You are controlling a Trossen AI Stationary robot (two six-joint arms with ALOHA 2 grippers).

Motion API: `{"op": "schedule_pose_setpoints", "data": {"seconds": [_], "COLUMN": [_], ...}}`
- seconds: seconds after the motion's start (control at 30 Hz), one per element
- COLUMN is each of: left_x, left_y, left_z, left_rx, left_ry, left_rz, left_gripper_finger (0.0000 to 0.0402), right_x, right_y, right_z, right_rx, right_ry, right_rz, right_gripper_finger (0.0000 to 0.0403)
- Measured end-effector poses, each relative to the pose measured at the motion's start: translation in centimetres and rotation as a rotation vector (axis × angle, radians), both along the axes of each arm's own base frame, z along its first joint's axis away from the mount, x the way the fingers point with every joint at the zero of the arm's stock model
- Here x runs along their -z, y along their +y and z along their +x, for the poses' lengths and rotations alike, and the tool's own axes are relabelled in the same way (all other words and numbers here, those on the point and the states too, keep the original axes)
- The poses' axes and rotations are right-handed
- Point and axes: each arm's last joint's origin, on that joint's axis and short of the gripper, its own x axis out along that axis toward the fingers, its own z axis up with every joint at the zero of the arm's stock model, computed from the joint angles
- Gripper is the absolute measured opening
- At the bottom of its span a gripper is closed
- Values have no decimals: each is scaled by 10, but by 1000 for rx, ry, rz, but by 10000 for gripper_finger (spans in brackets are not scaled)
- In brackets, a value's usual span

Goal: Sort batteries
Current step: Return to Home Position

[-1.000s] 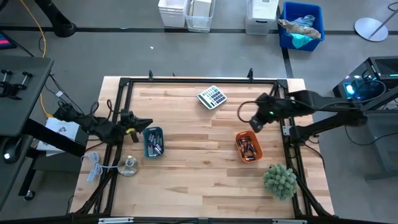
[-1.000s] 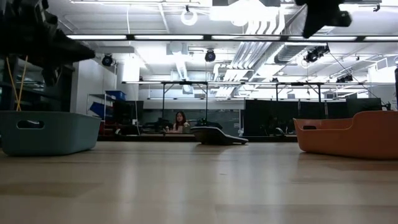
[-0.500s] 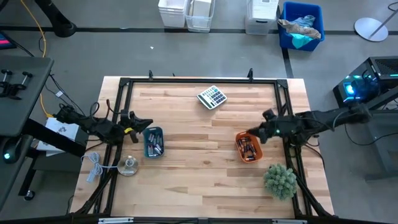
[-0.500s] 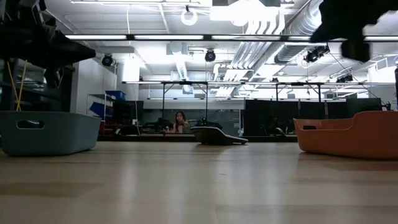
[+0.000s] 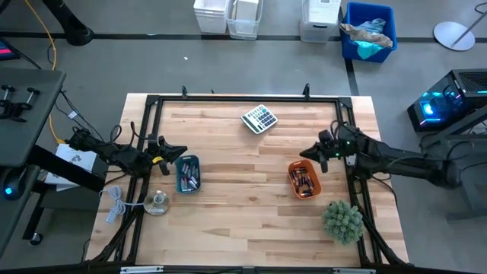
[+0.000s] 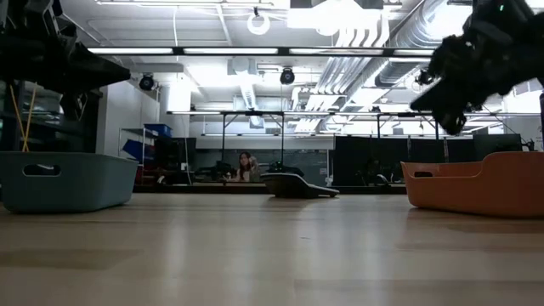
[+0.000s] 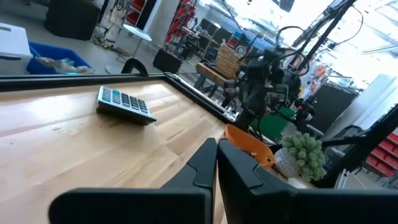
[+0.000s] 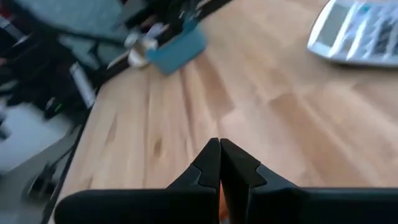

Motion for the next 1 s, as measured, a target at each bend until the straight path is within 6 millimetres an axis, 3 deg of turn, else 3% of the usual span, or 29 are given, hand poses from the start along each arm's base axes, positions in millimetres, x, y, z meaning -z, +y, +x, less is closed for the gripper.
{"op": "schedule_pose_setpoints", "data": {"seconds": [0.17, 0.4, 0.6, 0.83, 1.0], "left_x": [0, 4, 6, 6, 6], "left_y": [0, 0, -2, -2, -2], "left_z": [0, 1, 4, 4, 4], "left_rx": [0, 2, 5, 8, 9], "left_ry": [0, 13, -95, -94, -94], "left_rz": [0, 6, -46, -45, -45], "left_gripper_finger": [5, 5, 5, 5, 5], "right_x": [30, 51, 53, 56, 57], "right_y": [-2, -2, 0, -9, -13], "right_z": [-9, -12, -11, -13, -14], "right_rx": [-154, -149, -162, 103, 233], "right_ry": [15, 1, 9, 112, 152], "right_rz": [49, 25, -6, -239, -293], "right_gripper_finger": [0, 0, 0, 0, 0]}}
